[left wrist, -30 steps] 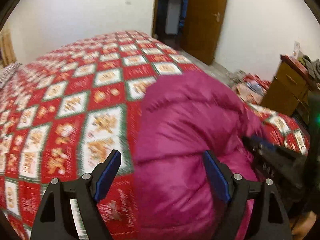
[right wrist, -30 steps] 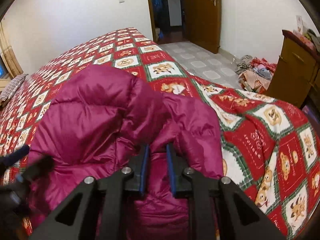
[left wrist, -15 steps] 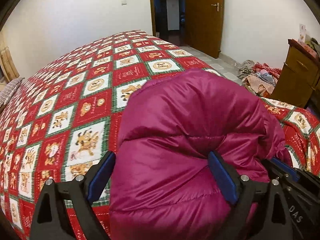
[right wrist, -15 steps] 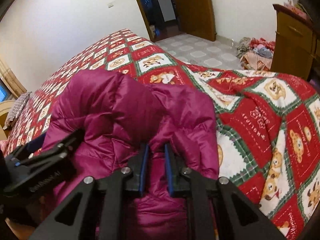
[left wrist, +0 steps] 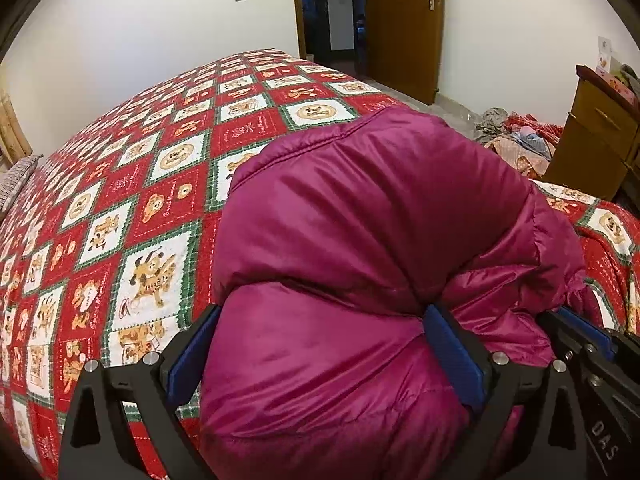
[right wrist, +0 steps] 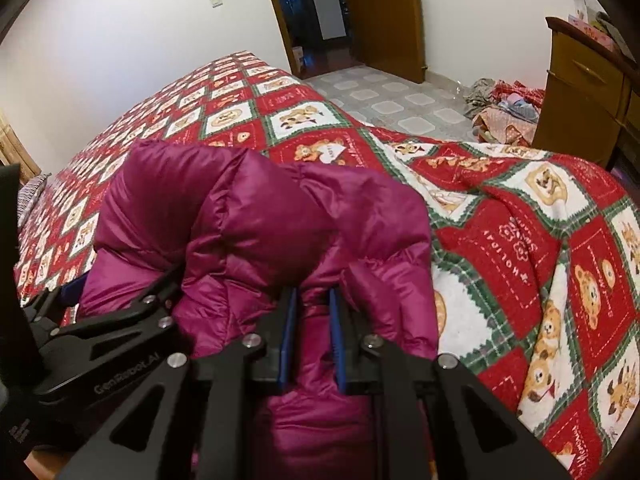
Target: Fold large clothes
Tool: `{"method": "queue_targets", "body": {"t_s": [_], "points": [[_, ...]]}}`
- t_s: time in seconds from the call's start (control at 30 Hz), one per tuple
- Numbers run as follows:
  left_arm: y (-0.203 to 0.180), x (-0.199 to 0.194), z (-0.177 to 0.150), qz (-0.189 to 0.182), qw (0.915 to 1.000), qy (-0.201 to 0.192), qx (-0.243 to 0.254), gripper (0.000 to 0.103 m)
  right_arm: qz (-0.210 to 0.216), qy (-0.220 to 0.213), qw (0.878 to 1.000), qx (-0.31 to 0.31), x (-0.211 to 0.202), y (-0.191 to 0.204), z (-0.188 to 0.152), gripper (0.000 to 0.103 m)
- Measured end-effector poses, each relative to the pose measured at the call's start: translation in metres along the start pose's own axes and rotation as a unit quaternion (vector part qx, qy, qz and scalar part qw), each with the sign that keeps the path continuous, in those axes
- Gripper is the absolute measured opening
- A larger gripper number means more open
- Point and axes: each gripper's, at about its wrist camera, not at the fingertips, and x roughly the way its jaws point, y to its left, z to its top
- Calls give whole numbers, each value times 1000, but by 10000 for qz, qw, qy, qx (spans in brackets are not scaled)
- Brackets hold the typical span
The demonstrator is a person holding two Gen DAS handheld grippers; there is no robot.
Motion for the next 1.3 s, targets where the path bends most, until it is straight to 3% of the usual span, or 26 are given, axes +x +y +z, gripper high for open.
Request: {"method": "queue_targets", "body": {"t_s": [0.17,0.3,0.47,0.6,0.67,0.9,1.07,1.3], "points": [[9,-22,-7,-278,9994,177,51,100,-131,-36,9997,-184,-3,5,0,19],[9,-57,-22,-120,9990,-49,426,100,-85,-107,9998,-149,-23,2,-6,25],[16,-97,-47,136,9975,-301,629,100,-219,-483,9986,-62,-77,2,-41,56],[26,-127,-72,77,9977,-440,505,100,-461,-650,9968,14,-114,-1,-68,57],[30,-139,-86,11,9981,-451,426,100,-528,-728,9958,175,-133,-6,-85,63],[39,-175,-129,-359,9982,-471,71,100,-675,-807,9941,261,-162,-3,-122,69],[40,-205,-154,-279,9971,-711,75,100,-604,-900,9939,199,-181,10,-147,72],[57,-248,-172,-80,9931,-1170,-86,100,-632,-1416,9878,146,-211,31,-164,76]]}}
